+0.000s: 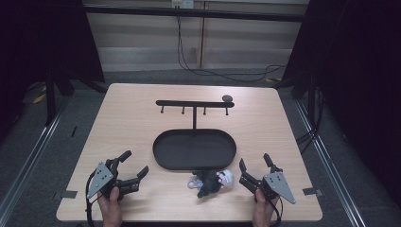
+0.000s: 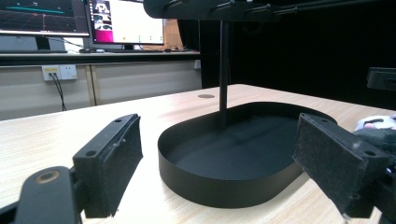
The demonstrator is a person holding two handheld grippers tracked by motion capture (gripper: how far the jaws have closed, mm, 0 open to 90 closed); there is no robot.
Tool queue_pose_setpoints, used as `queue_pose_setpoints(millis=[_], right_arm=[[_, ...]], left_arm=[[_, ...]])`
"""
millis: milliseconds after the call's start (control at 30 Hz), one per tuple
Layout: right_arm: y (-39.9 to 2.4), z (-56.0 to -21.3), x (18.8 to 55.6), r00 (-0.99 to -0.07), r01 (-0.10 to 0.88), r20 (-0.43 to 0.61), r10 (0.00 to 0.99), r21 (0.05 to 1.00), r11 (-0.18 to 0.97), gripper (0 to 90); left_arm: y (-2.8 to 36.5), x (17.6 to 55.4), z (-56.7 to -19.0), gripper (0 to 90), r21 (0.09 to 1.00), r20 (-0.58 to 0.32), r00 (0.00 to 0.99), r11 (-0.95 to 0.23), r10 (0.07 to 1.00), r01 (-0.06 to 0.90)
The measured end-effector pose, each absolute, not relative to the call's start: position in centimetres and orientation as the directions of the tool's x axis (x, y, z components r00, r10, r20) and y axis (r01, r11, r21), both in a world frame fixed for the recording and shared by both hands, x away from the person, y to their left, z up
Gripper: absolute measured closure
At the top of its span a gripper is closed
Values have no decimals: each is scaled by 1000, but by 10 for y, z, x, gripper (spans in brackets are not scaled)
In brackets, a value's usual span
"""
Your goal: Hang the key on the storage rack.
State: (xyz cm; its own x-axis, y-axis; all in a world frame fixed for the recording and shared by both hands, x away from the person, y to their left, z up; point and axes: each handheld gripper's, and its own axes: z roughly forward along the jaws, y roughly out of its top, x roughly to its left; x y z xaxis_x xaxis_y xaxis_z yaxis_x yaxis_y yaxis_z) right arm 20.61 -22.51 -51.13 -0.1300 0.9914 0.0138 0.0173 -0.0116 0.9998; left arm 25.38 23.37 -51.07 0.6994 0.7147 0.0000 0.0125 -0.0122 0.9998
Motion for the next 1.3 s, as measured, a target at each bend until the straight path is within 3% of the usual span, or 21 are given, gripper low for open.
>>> queue_pose_setpoints(millis=[333, 467, 700, 767, 833, 1033, 1167, 1300], right_arm=[[-225, -511, 206, -140, 19, 13, 990, 1000, -11, 138], [-223, -510, 209, -125, 49, 7, 992, 999, -1, 272], [-222, -508, 212, -135, 118, 13, 991, 993, 3, 273], [-220, -507, 212, -146, 139, 17, 989, 990, 4, 288], [-219, -505, 211, -181, 155, 31, 983, 988, -3, 368], [-217, -496, 207, -254, 187, 44, 966, 982, 4, 441], [-216, -492, 205, -314, 221, 61, 947, 975, 11, 467], [-215, -491, 199, -342, 227, 62, 938, 974, 19, 438]], left_arm=[[234, 254, -511, 152, 1000, 0, 699, -12, 715, 13], [234, 254, -511, 152, 1000, 2, 699, -14, 715, 12], [234, 254, -511, 153, 1000, 2, 699, -14, 715, 12], [234, 254, -511, 152, 1000, 1, 698, -14, 716, 13], [234, 254, -511, 153, 1000, 2, 699, -14, 715, 12], [234, 254, -511, 152, 1000, 2, 699, -15, 715, 13], [234, 254, -511, 152, 1000, 2, 699, -15, 715, 12], [234, 254, -511, 152, 1000, 2, 699, -14, 715, 12]])
